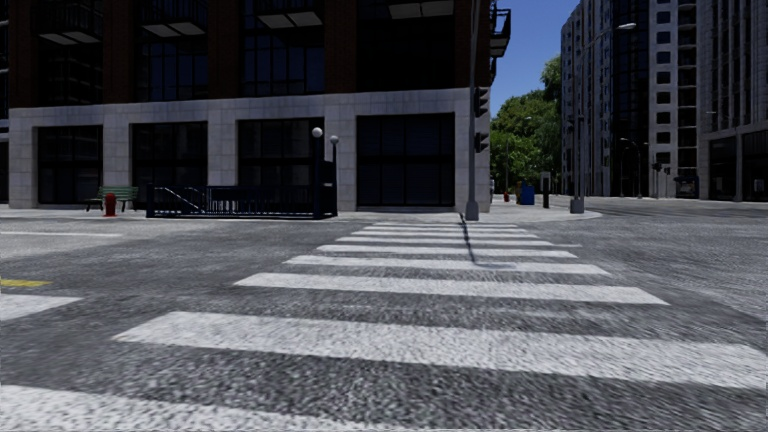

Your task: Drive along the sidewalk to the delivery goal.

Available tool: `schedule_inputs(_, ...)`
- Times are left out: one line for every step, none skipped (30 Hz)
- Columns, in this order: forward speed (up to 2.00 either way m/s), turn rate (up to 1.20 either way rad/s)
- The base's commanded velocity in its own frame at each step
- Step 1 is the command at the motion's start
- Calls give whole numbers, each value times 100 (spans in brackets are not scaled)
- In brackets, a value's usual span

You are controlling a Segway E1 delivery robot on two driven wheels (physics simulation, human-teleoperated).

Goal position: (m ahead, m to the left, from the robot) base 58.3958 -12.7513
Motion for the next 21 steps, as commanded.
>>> schedule_inputs(200, -4)
schedule_inputs(200, -4)
schedule_inputs(200, -4)
schedule_inputs(200, -4)
schedule_inputs(200, -4)
schedule_inputs(200, -9)
schedule_inputs(200, -16)
schedule_inputs(200, -18)
schedule_inputs(200, -18)
schedule_inputs(200, -19)
schedule_inputs(200, -19)
schedule_inputs(200, -19)
schedule_inputs(200, -19)
schedule_inputs(200, -19)
schedule_inputs(200, -19)
schedule_inputs(200, -19)
schedule_inputs(200, -19)
schedule_inputs(200, -19)
schedule_inputs(200, -21)
schedule_inputs(200, -24)
schedule_inputs(200, -24)
